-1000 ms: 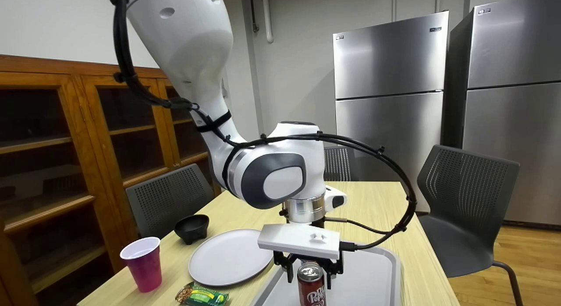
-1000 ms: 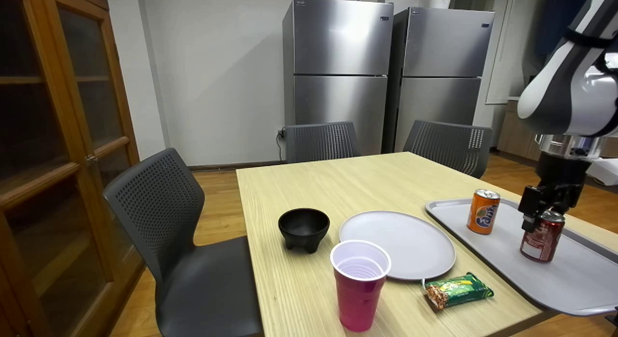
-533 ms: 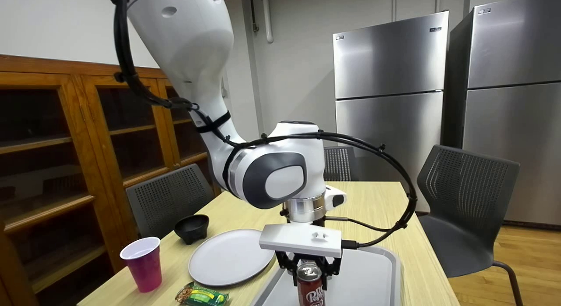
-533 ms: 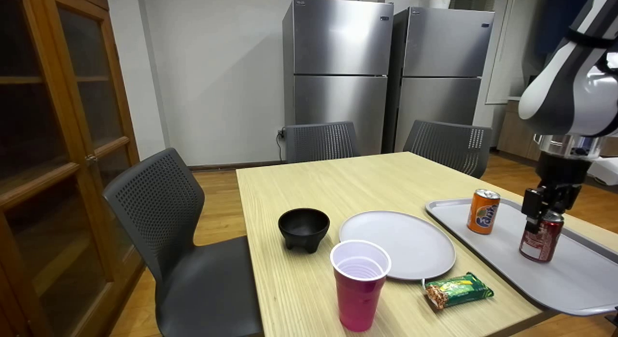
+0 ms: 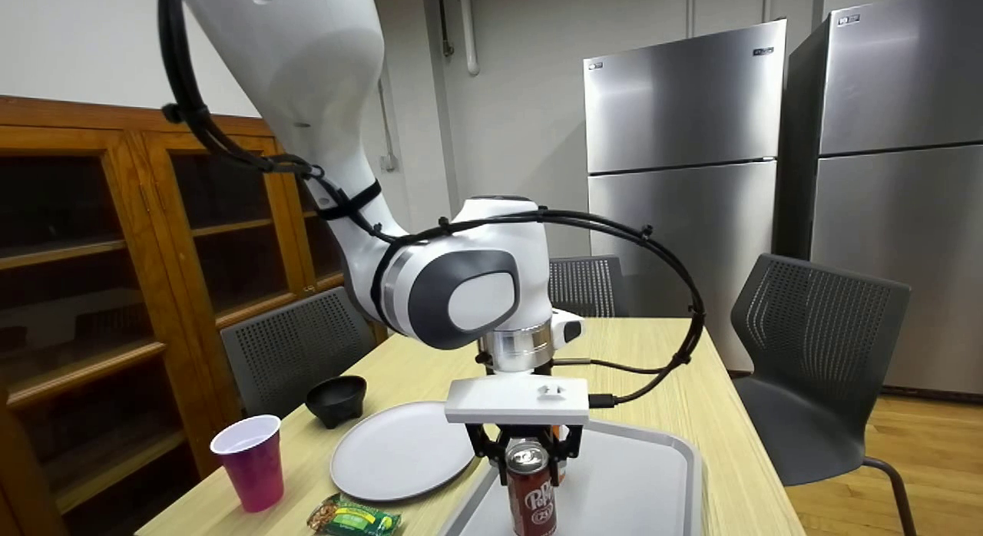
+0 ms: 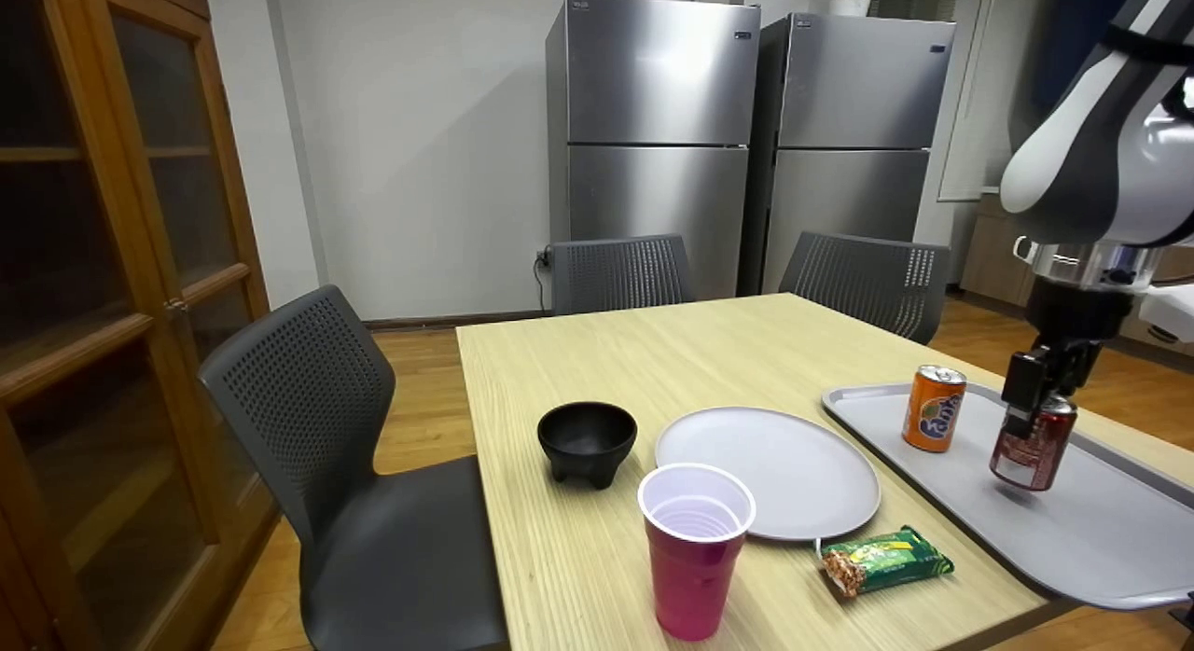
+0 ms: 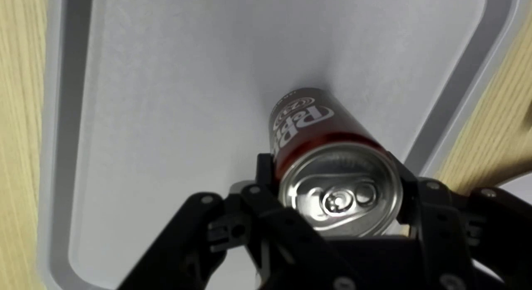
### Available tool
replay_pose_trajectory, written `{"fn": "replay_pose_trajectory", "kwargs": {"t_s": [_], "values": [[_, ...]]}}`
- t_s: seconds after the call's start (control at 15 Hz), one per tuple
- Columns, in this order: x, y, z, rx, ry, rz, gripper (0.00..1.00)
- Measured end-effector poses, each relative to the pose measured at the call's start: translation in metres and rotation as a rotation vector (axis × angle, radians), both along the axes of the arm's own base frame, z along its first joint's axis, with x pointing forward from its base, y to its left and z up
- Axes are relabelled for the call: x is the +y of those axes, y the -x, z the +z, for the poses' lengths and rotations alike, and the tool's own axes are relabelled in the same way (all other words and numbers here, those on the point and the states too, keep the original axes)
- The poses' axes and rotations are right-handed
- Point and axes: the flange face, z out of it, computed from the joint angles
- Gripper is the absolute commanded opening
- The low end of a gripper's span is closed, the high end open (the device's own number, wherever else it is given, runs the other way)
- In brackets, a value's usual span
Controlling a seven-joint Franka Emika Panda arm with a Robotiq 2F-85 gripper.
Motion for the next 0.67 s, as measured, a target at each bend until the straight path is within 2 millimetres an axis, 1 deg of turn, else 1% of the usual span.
{"fn": "replay_pose_trajectory", "kwargs": {"t_s": [0.27, 0.67], "values": [[0.015, 0.003, 0.016, -0.017, -0.001, 0.078, 0.38], [0.025, 0.007, 0.027, -0.022, -0.005, 0.139, 0.38]]}}
